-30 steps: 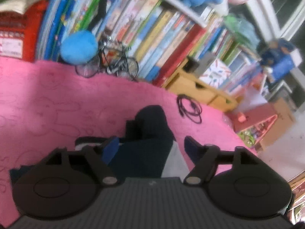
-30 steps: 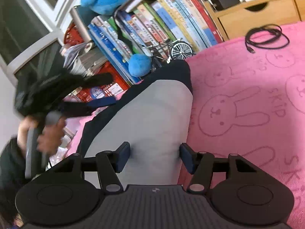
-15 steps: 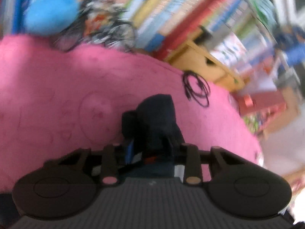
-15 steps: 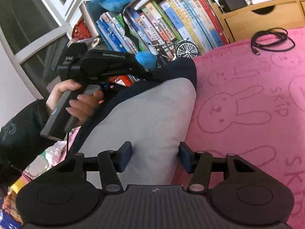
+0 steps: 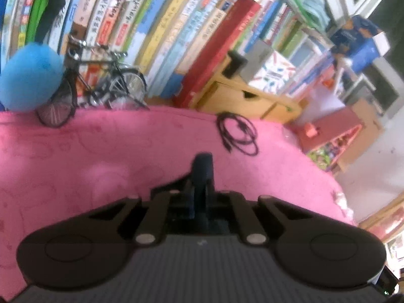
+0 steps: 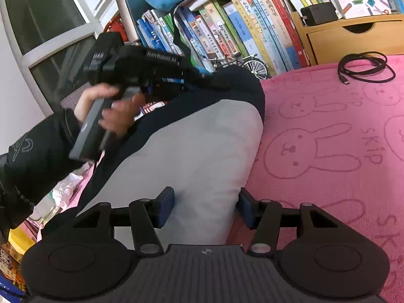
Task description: Fold clothes
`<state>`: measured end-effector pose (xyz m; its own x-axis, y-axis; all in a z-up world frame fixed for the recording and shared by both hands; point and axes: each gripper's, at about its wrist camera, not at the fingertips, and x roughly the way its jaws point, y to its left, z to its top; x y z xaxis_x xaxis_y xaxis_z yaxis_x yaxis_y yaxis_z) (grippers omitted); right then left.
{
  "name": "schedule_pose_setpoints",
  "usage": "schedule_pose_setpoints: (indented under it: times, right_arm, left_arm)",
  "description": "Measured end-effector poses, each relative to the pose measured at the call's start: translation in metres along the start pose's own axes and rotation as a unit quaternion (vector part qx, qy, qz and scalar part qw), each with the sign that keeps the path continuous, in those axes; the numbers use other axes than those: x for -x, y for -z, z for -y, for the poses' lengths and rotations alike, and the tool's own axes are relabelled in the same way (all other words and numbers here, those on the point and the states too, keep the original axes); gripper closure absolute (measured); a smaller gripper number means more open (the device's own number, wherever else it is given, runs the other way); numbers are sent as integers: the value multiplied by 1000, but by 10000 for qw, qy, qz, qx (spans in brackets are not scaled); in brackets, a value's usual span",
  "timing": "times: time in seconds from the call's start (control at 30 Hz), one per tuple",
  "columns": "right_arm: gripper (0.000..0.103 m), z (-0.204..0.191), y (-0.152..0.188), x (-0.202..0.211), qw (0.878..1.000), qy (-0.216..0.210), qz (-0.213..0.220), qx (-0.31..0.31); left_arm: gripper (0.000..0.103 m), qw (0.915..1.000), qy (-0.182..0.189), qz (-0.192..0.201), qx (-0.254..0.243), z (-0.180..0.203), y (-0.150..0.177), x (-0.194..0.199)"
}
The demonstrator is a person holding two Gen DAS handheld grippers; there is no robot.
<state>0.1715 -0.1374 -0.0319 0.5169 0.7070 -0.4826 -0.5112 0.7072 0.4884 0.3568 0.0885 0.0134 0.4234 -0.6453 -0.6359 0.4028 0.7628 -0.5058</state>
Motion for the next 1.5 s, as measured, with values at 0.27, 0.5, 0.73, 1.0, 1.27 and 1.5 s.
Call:
schedule_pose_setpoints:
  times: [0.27,0.5,0.73,1.0,1.27,1.5]
  right_arm:
    - [47,3,2,0,9999,-94,25,-107]
    - [37,12,2,1,9982,-407,89,-428]
    - [25,15,0,18,9967,-245,256,-735]
    - [23,-8,38,88,9977,389,465,-298]
    - [22,-99,97,126,9581,1756,543,2199]
    - [23,-134,127,113,9367,2008,532,2818]
  left_arm:
    - [99,9958,-694,491,-352,25,35,49]
    - [82,9817,-1331,1079,-832,61,91,118]
    - [70,9557,-2059,1452,-1523,90,164,158]
    - [65,9089,-2923,1727,-2422,120,258,185]
    - [51,8489,-3149,1444,-3993,164,331,168]
    - [51,8330,-2830,1467,-4521,192,349,126]
